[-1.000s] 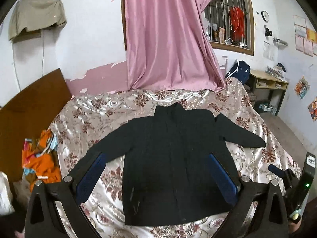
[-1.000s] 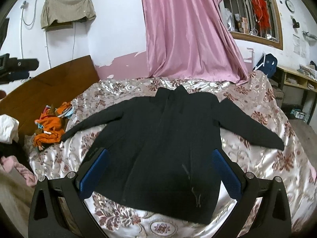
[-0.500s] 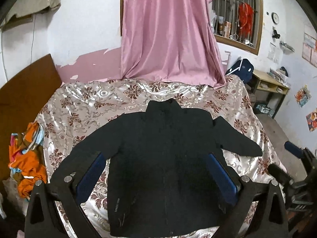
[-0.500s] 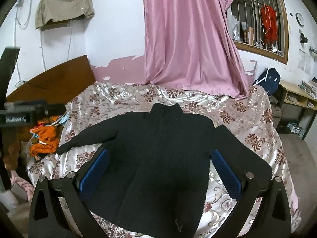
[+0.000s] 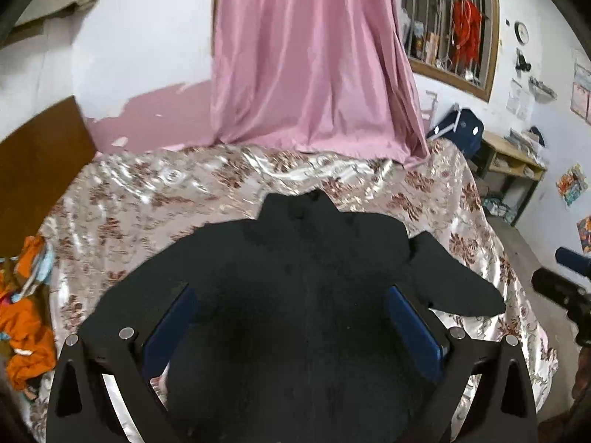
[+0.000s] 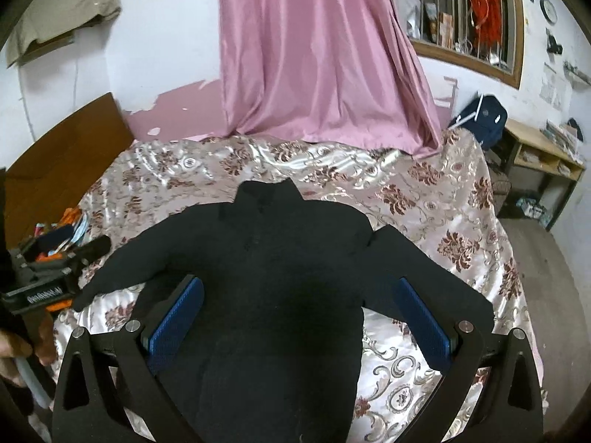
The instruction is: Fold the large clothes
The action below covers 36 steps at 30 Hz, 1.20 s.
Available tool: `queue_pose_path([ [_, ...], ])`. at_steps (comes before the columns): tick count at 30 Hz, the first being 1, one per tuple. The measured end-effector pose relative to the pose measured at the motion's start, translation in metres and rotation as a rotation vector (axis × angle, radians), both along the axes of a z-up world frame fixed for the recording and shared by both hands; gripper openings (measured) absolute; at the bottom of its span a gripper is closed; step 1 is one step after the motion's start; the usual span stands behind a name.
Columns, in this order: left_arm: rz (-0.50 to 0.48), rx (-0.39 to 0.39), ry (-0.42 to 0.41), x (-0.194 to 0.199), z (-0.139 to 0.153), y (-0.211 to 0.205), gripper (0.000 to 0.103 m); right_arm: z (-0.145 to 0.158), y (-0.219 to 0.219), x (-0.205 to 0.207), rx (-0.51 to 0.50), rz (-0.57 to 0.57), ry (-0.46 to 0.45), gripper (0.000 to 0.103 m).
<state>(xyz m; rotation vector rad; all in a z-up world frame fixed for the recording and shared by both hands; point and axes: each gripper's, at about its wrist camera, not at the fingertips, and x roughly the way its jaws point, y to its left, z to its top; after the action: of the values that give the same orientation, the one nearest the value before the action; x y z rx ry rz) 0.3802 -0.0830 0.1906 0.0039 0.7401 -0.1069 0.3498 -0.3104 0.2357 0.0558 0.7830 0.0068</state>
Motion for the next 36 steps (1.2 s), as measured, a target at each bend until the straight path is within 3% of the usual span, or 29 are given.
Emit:
queue_pose_path([
  [5,-0.062,-0.006,-0.002,0.046,-0.056,-0.032,0.103,-0.045,-0.036,0.037,-0.014,-0.078,-0.039,0.102],
  [10,-0.133,-0.079,-0.012,0.091,-0.11,-0.046,0.103,-0.103,-0.087,0.065,-0.02,-0.213,-0.131,0.102],
  [13,-0.148,-0.122,-0.003,0.116,-0.139,-0.056,0.103,-0.145,-0.119,0.077,-0.032,-0.331,-0.118,0.102],
  [16,-0.156,-0.13,0.045,0.143,-0.17,-0.075,0.103,-0.196,-0.169,0.082,0.017,-0.481,-0.045,0.102],
  [21,-0.182,-0.201,0.079,0.158,-0.207,-0.097,0.103,-0.276,-0.258,0.053,0.298,-0.739,0.063,0.102],
  [24,-0.196,-0.258,0.077,0.161,-0.222,-0.108,0.103,-0.308,-0.288,0.033,0.424,-0.849,0.089,0.102],
  [32,-0.248,-0.289,0.115,0.162,-0.255,-0.158,0.103,-0.366,-0.304,0.025,0.681,-0.923,0.065,0.102],
  [36,-0.276,-0.307,0.2,0.169,-0.277,-0.175,0.103,-0.387,-0.312,0.03,0.77,-0.985,0.018,0.102],
])
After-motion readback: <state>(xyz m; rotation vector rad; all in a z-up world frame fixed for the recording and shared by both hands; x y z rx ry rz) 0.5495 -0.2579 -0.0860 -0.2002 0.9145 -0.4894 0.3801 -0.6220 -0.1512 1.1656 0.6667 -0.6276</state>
